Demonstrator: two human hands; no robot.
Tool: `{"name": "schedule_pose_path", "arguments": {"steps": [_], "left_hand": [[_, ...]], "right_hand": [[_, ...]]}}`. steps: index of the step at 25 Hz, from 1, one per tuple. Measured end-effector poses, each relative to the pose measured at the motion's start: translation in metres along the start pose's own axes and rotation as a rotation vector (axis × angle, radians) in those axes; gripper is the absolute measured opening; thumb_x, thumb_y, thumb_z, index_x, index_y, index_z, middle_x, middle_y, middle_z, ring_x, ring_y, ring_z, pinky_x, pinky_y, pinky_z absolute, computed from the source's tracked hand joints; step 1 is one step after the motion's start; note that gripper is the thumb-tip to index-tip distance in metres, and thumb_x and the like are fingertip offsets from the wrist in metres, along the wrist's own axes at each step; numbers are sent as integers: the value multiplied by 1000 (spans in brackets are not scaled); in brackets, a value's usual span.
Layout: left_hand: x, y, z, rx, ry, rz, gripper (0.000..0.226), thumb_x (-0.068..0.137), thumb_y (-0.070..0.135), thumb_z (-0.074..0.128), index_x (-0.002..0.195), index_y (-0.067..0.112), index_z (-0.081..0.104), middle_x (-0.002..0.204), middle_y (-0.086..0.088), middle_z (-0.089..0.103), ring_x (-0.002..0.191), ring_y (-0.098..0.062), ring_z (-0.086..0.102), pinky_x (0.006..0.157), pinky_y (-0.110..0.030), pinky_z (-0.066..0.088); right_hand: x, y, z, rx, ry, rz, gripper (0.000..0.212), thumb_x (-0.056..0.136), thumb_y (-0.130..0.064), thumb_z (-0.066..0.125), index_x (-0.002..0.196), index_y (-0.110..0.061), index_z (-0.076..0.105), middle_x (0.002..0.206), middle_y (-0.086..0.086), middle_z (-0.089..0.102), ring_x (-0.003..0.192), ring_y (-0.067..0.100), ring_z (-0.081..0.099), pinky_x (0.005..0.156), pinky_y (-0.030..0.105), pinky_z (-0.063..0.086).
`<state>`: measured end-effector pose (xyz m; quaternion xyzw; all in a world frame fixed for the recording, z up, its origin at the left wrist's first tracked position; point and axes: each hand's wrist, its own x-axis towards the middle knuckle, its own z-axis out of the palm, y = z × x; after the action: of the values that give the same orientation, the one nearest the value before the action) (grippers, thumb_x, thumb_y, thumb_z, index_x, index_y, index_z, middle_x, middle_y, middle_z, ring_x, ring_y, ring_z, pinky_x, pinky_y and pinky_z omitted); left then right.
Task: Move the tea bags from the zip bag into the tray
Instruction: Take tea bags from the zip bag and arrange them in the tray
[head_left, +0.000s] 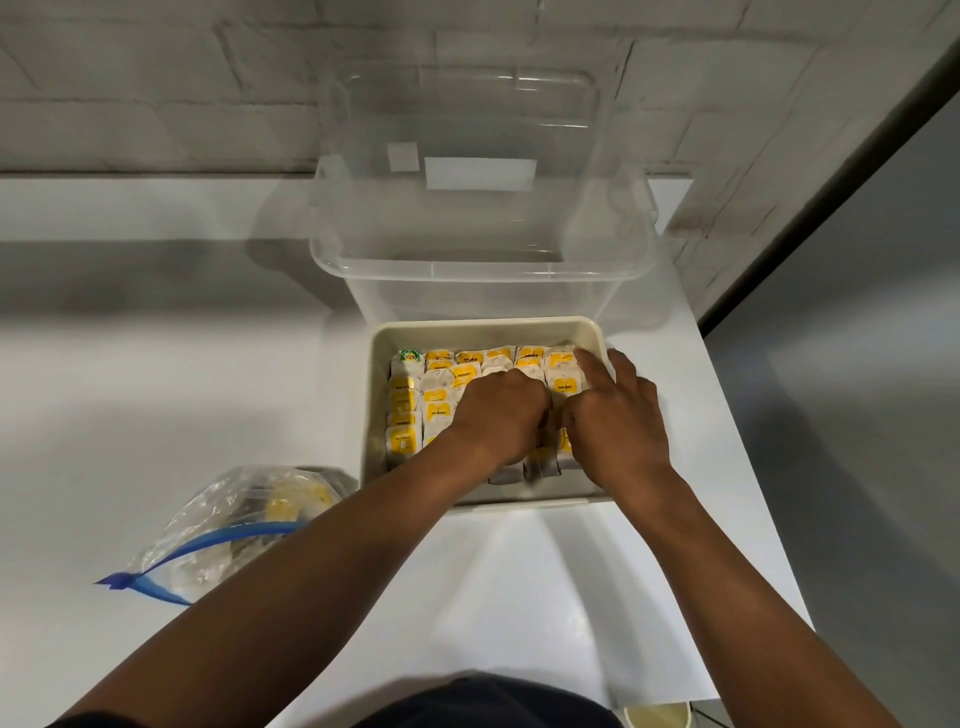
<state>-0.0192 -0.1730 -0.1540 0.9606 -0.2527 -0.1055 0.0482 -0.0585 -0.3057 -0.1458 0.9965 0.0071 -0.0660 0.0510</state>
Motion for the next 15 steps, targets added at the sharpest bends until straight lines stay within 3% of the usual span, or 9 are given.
{"name": "schedule_pose_path", "arguments": {"steps": [4, 10, 15], "left_hand": [[1, -1, 2, -9, 25, 2, 22, 89, 24, 60, 109, 24, 71, 107, -5, 68, 100, -28, 64, 67, -31, 41], [-7, -5, 0, -87, 118, 6, 21, 89, 29, 64, 109, 30, 71, 105, -1, 69, 100, -25, 64, 67, -26, 36], [-23, -13, -1, -98, 115, 1, 17, 90, 31, 62, 104, 29, 71, 101, 1, 70, 96, -24, 65, 69, -29, 45]], "right_hand": [[0, -2, -5, -6, 25, 9, 13, 86, -19, 66, 93, -26, 76, 148, 0, 46, 127, 32, 42, 94, 42, 38], [-1, 4, -4, 49, 86, -2, 35, 85, -14, 68, 115, -32, 68, 148, -2, 45, 132, 27, 38, 103, 44, 26], [-17, 5, 1, 243, 338, 83, 41, 62, 0, 82, 90, -29, 77, 121, 0, 67, 109, 31, 58, 89, 44, 37]]}}
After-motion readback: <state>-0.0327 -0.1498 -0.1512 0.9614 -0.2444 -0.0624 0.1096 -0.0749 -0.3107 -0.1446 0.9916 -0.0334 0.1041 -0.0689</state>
